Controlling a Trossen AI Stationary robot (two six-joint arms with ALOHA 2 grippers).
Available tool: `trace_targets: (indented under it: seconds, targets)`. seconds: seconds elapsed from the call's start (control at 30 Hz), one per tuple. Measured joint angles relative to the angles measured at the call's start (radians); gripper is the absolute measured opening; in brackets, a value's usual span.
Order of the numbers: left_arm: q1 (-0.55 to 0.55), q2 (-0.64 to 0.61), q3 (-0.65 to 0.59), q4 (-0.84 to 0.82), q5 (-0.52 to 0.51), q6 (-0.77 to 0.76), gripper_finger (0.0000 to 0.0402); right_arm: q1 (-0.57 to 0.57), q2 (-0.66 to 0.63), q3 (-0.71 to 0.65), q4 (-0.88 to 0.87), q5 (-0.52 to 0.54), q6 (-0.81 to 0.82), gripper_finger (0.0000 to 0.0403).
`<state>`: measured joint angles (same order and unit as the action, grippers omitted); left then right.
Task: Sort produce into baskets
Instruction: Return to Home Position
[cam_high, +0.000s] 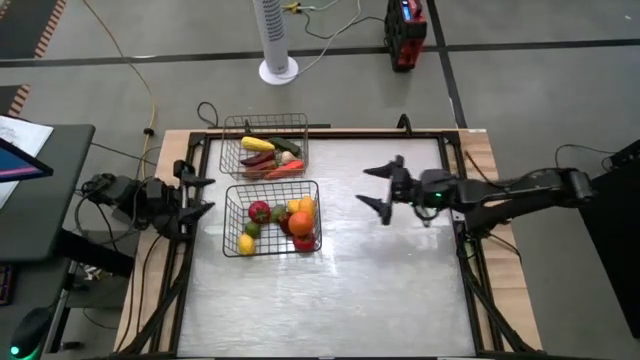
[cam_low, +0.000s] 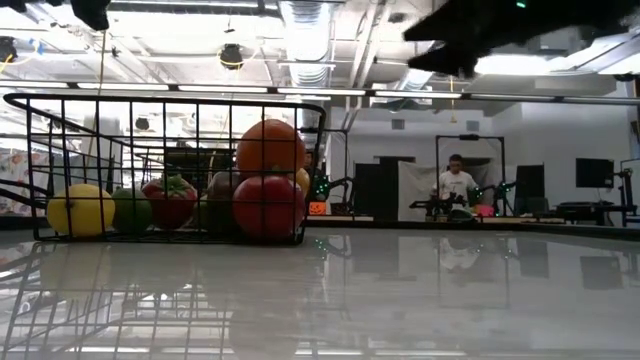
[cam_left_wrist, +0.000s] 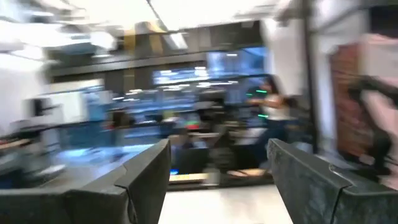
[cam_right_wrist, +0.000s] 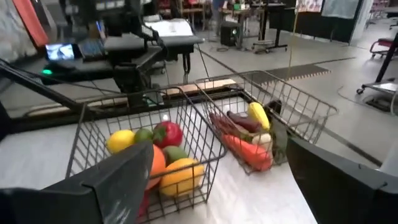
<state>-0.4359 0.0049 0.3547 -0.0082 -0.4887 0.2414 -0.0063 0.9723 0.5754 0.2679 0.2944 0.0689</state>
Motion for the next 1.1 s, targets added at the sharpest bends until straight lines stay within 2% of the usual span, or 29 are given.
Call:
trace_targets:
  seconds: [0.1,0.17,0.37,0.53,0.73,1.1]
  targets:
    - [-0.001,0.0,-0.062,0.036,0.148,-0.011,0.0253,0.0,-0.103,-0.093,0.016,0.0,0.036,0.0393]
    - [-0.001,0.0,-0.121,0.08,0.189,-0.067,0.0253,0.0,-0.164,-0.143,0.021,0.0,0.057,0.0393]
    - [-0.001,-0.001,-0.244,0.267,0.155,-0.107,0.0253,0.0,-0.299,-0.288,0.09,0.001,0.082,0.0393]
    - [-0.001,-0.002,-0.297,0.319,0.152,-0.135,0.0248,0.0,-0.422,-0.413,0.152,0.029,0.084,0.0393]
    - [-0.001,-0.001,-0.344,0.317,0.107,-0.162,0.0226,-0.003,-0.591,-0.471,0.126,0.058,0.034,0.0393]
    - [0.0,-0.001,-0.345,0.25,0.118,-0.17,0.0193,-0.002,-0.903,-0.489,-0.136,0.059,0.006,0.0393]
